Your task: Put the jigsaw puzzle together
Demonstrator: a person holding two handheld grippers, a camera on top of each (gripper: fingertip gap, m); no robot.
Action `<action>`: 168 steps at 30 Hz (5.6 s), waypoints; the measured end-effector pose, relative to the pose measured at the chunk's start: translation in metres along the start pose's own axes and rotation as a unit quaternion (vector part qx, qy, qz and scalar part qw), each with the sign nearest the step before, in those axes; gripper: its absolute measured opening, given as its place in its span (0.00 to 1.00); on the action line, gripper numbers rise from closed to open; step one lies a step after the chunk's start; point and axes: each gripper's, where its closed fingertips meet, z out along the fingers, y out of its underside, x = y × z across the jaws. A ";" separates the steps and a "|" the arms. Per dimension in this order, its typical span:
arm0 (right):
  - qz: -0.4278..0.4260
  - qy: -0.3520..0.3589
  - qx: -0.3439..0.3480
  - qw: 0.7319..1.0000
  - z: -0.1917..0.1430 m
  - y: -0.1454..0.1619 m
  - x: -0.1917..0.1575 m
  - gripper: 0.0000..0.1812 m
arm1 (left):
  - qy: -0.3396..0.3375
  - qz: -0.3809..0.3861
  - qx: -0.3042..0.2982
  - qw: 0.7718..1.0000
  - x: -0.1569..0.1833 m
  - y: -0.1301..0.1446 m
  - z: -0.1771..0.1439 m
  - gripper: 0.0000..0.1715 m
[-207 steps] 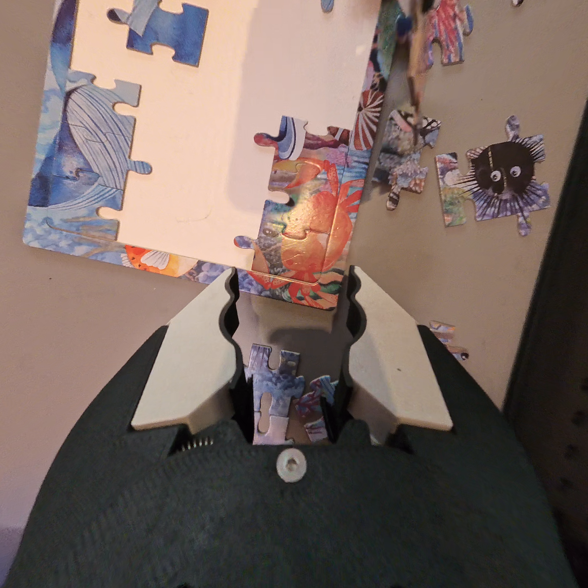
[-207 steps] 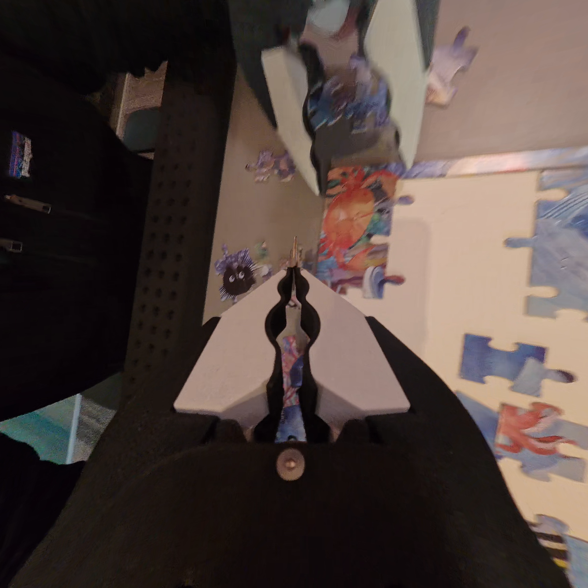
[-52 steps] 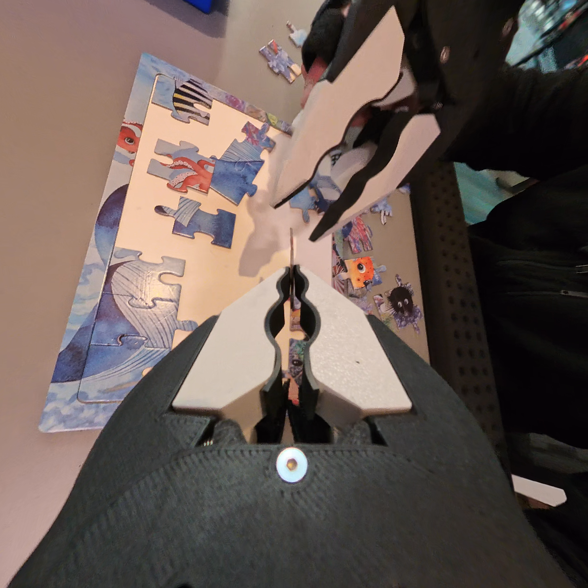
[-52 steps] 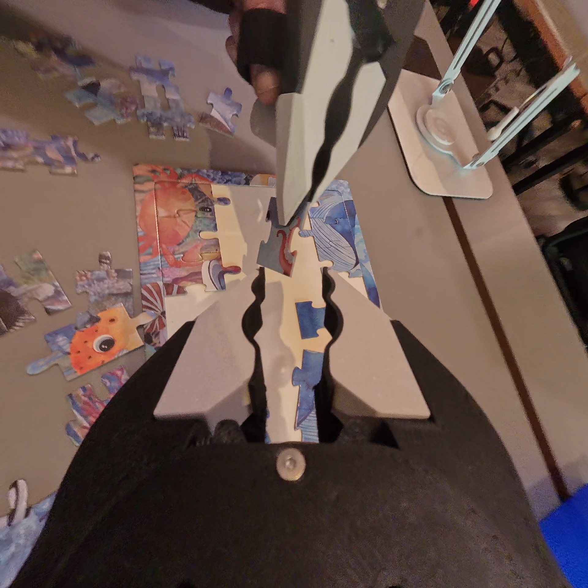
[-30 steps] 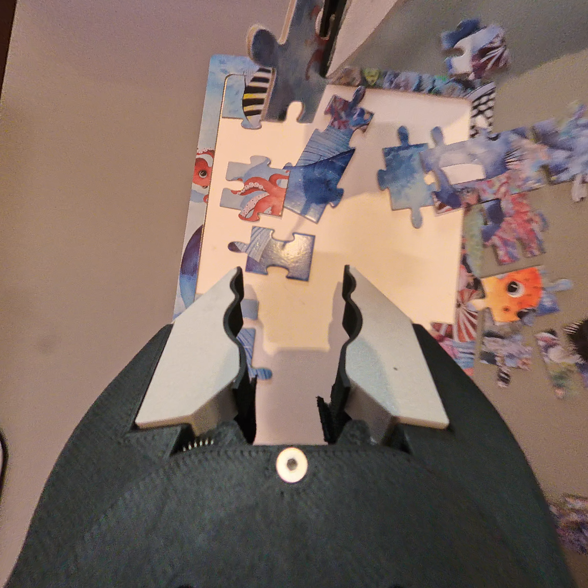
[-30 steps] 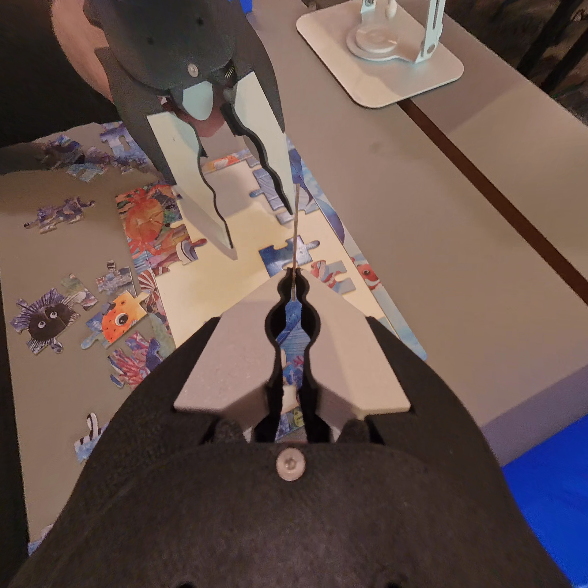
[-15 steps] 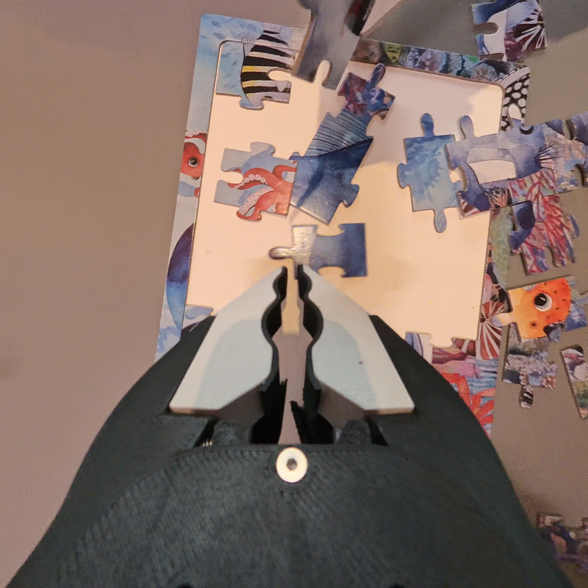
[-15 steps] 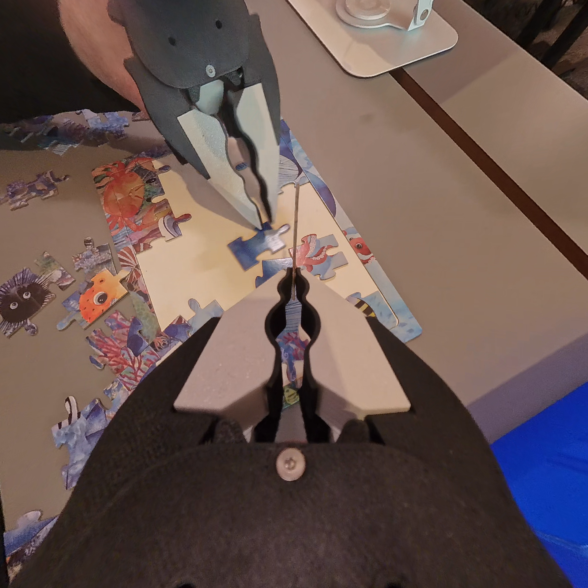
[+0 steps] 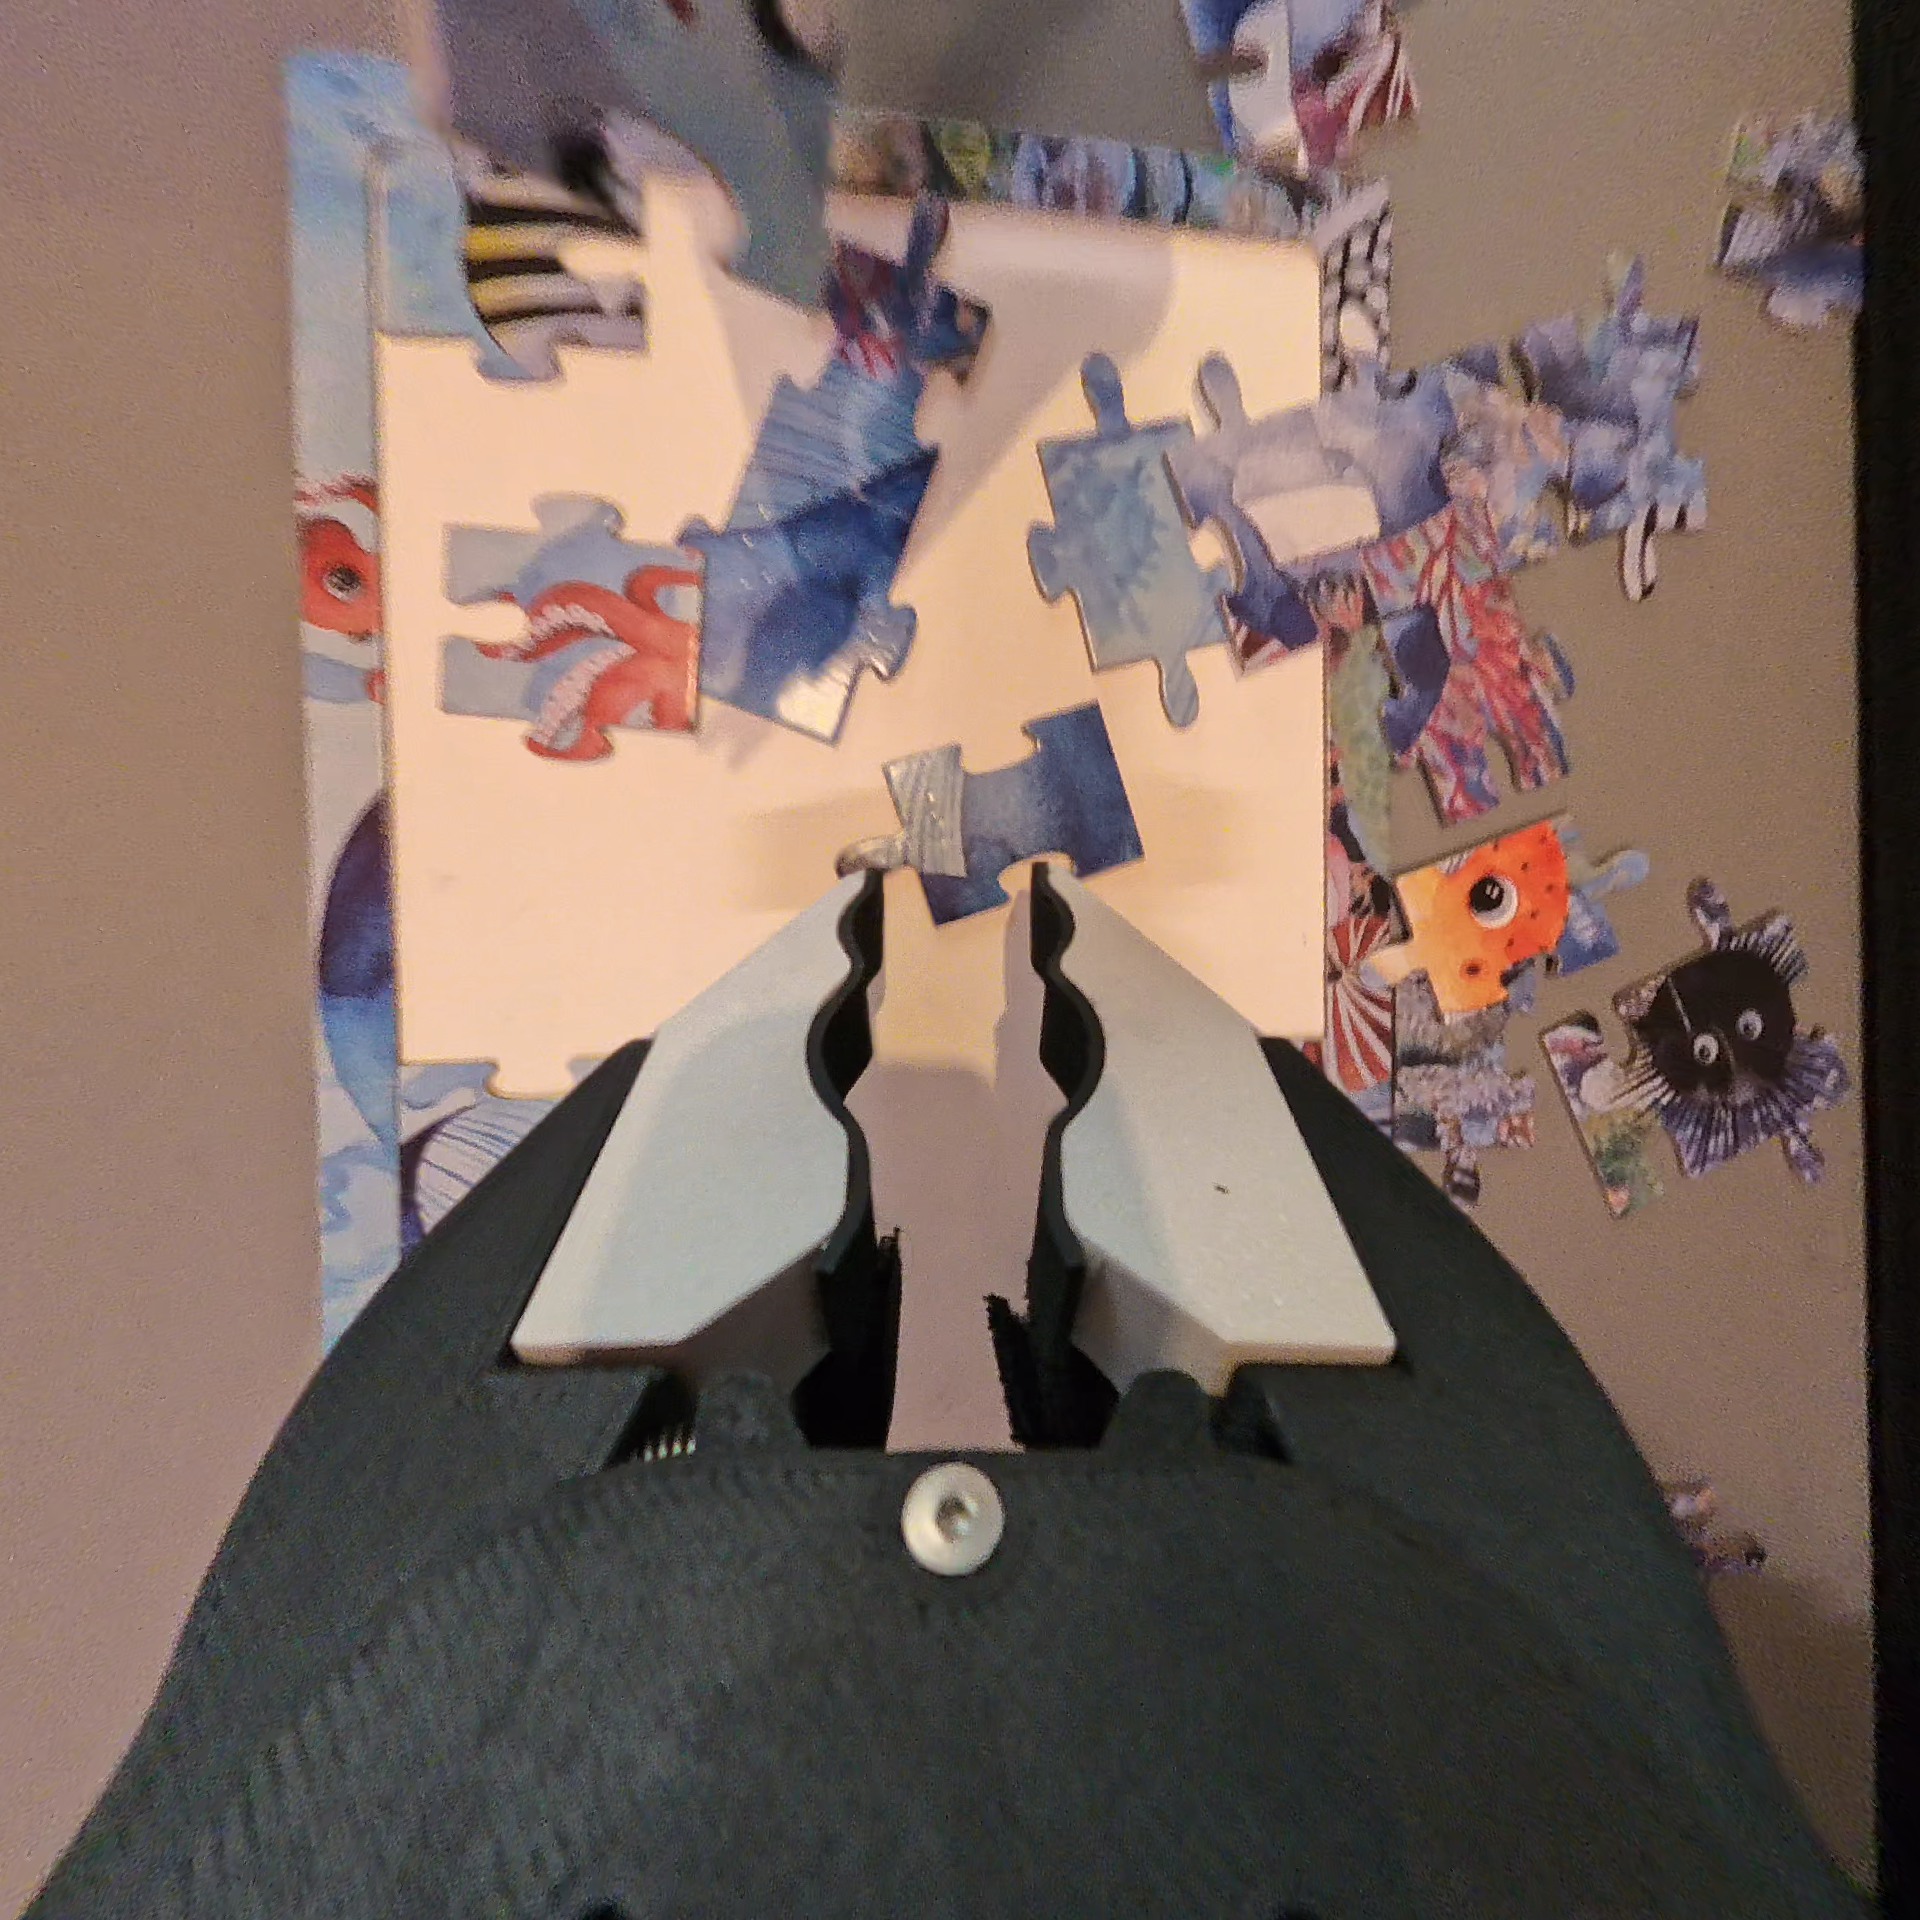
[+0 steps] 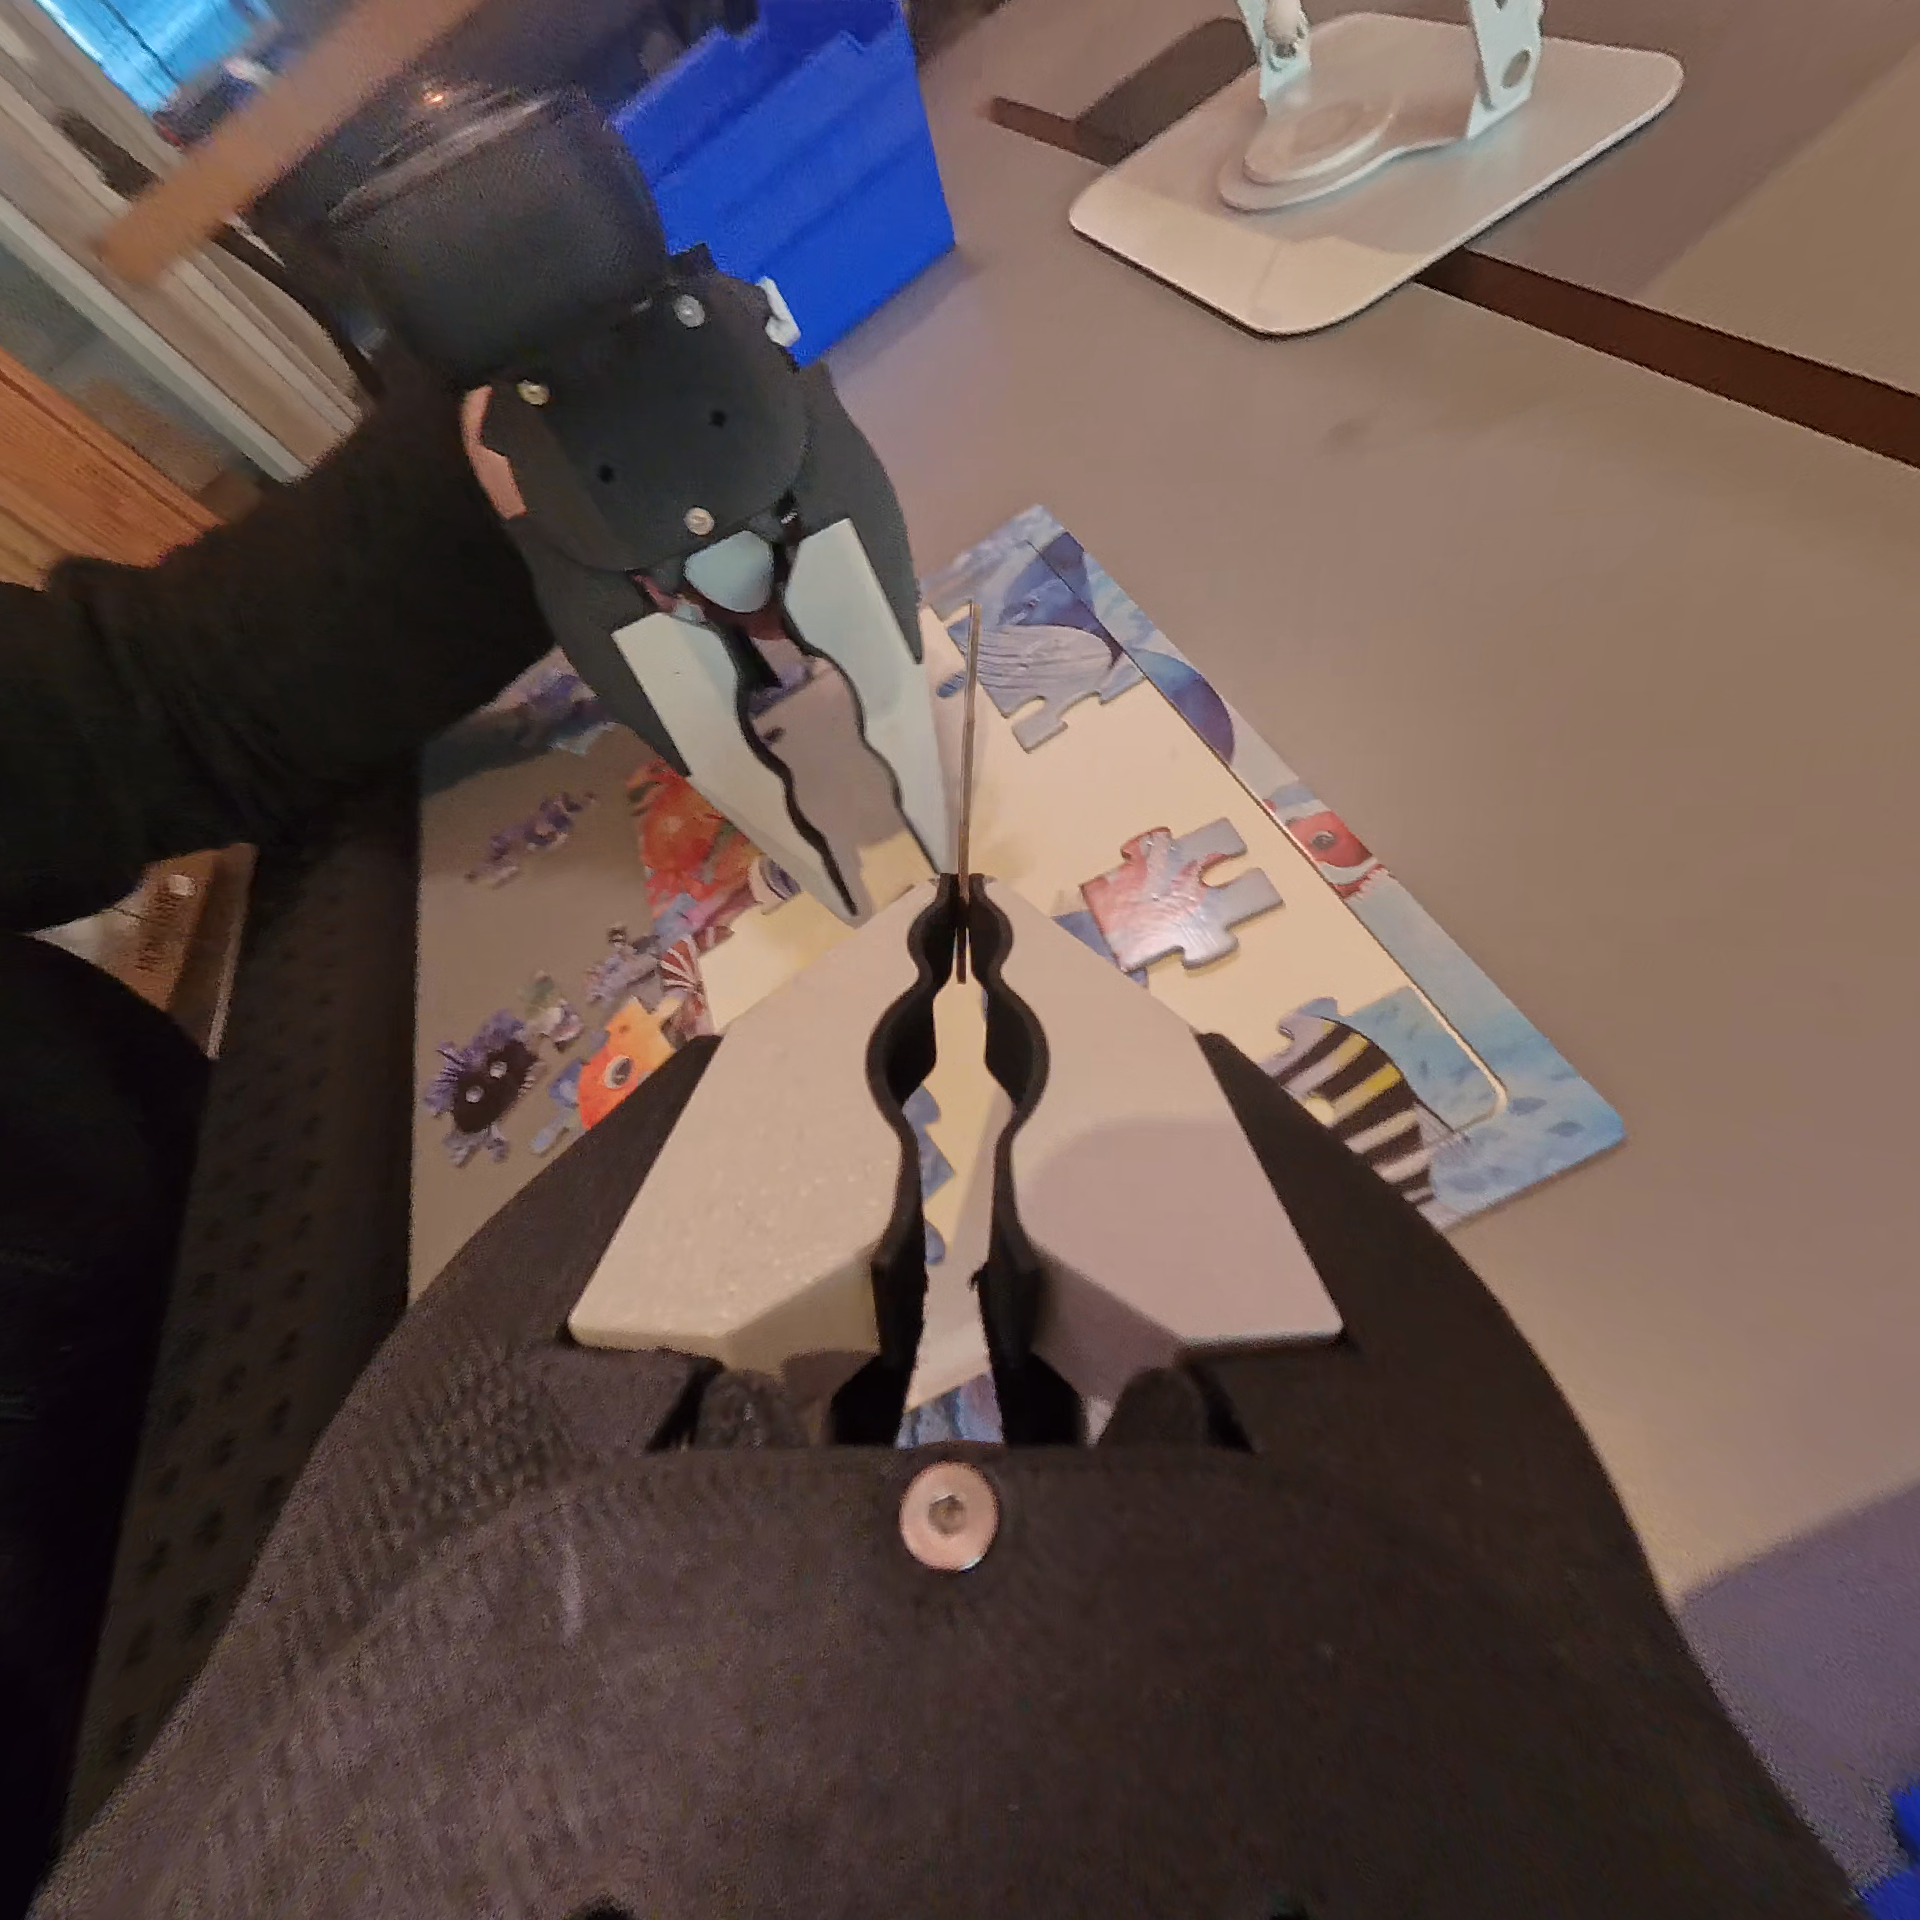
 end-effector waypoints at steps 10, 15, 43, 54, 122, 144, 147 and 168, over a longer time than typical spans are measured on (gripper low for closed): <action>0.019 -0.070 0.028 0.997 0.021 -0.007 -0.023 0.00 | 0.055 -0.102 0.297 0.948 -0.014 -0.080 -0.058 0.11; 0.015 -0.069 0.030 0.997 0.029 -0.007 -0.024 0.01 | 0.076 -0.101 0.300 0.945 -0.009 -0.079 -0.061 0.00; -0.127 0.128 -0.215 0.960 0.054 0.042 0.061 0.16 | -0.017 -0.185 0.107 0.977 -0.085 0.008 -0.015 0.21; -0.184 0.077 -0.227 0.953 0.062 0.028 0.046 0.02 | -0.075 -0.094 0.048 0.992 -0.077 0.015 -0.012 0.29; -0.260 0.016 -0.276 0.925 0.094 0.035 0.042 0.16 | -0.098 -0.024 -0.007 0.995 -0.070 0.024 -0.011 0.27; -0.243 0.032 -0.314 0.917 0.090 0.036 0.044 0.21 | -0.097 -0.026 -0.005 0.995 -0.071 0.026 -0.011 0.27; -0.255 0.032 -0.310 0.915 0.093 0.034 0.039 0.19 | -0.097 -0.024 -0.007 0.995 -0.070 0.026 -0.011 0.27; -0.247 0.057 -0.291 0.922 0.103 0.029 0.042 0.00 | -0.099 -0.028 -0.004 0.995 -0.070 0.025 -0.011 0.27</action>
